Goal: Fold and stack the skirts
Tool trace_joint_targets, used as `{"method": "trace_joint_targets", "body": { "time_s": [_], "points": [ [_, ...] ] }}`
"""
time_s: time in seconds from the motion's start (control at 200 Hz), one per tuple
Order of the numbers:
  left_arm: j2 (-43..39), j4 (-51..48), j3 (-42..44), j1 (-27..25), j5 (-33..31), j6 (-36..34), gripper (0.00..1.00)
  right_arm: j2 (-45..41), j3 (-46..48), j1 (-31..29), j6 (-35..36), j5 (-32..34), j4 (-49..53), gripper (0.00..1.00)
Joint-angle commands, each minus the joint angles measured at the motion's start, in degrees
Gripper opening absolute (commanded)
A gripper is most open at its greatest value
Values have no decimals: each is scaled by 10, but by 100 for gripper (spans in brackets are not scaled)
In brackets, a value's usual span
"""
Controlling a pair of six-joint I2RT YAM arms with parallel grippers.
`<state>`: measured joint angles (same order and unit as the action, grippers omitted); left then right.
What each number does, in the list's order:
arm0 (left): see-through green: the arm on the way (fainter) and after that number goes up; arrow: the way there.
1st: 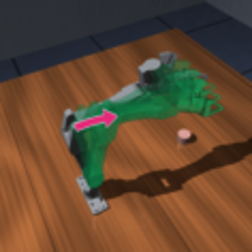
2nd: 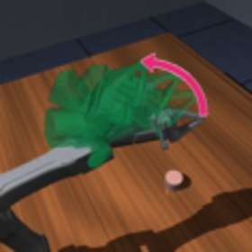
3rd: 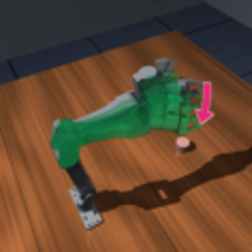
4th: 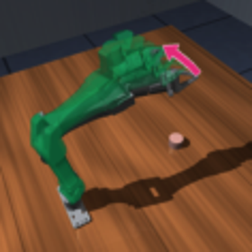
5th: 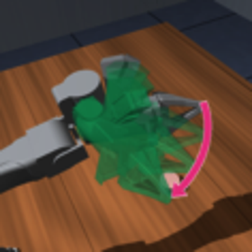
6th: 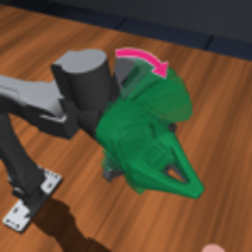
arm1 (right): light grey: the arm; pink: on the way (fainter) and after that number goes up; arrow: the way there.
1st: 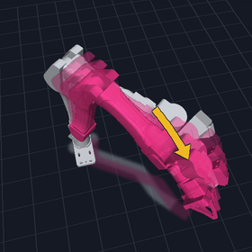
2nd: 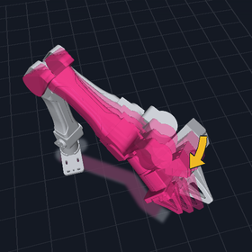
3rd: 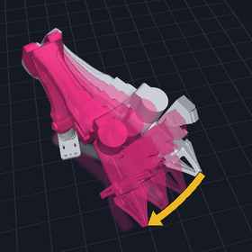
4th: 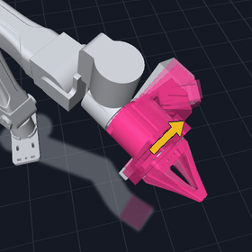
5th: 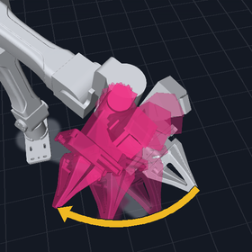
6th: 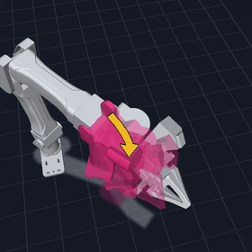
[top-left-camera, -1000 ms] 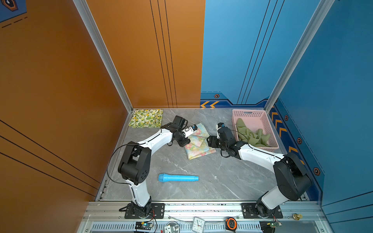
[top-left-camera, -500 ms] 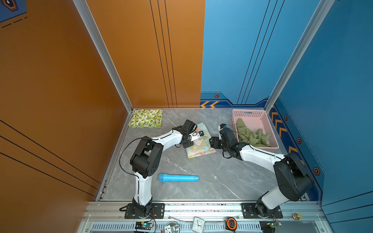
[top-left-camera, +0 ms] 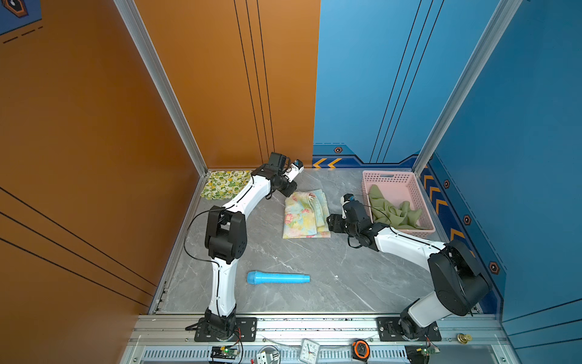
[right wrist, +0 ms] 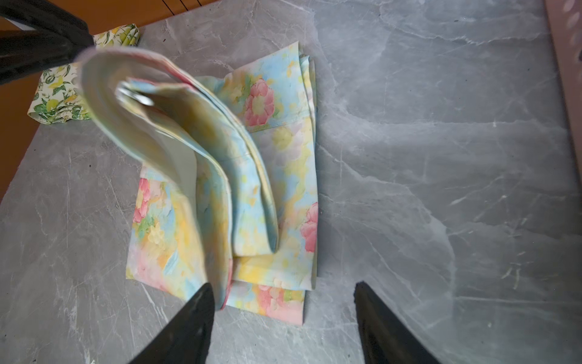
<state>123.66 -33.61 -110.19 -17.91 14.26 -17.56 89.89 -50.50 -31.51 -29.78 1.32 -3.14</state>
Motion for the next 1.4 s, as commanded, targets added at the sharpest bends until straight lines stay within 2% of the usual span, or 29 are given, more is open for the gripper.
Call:
{"method": "trace_joint_targets", "body": {
  "time_s": [0.0, 0.035, 0.155, 0.36, 0.501, 0.636, 0.711, 0.871, 0.976, 1.217, 1.392],
  "points": [
    [35, -50, -38, 2, 54, 107, 67, -9, 2, 0, 10, -6, 7, 72],
    [39, -52, -44, 2, 70, 117, 73, -10, 2, -1, 10, -6, 9, 71],
    [34, -53, -38, 0, 69, 149, 83, -9, 2, 0, 10, -4, 12, 72],
    [-16, -43, 13, 8, 57, 188, 84, 9, -7, 7, 7, -10, 4, 72],
    [-59, -13, 72, 13, 60, 262, 84, 46, -33, 22, -10, -18, 16, 71],
    [-108, 0, 143, -6, 25, 305, 85, 97, -77, 34, -37, -37, 43, 70],
    [-137, 6, 185, -27, -1, 301, 85, 116, -89, 36, -56, -51, 45, 69],
    [-179, 6, 247, -101, -105, 225, 85, 140, -94, 43, -98, -70, 41, 67],
    [-182, 4, 267, -147, -153, 198, 85, 140, -78, 57, -129, -84, 29, 65],
    [-147, 0, 267, -208, -199, 187, 85, 108, -27, 84, -153, -94, 9, 65],
    [-104, -7, 234, -228, -219, 190, 85, 81, 2, 97, -154, -93, 4, 65]
  ]
}}
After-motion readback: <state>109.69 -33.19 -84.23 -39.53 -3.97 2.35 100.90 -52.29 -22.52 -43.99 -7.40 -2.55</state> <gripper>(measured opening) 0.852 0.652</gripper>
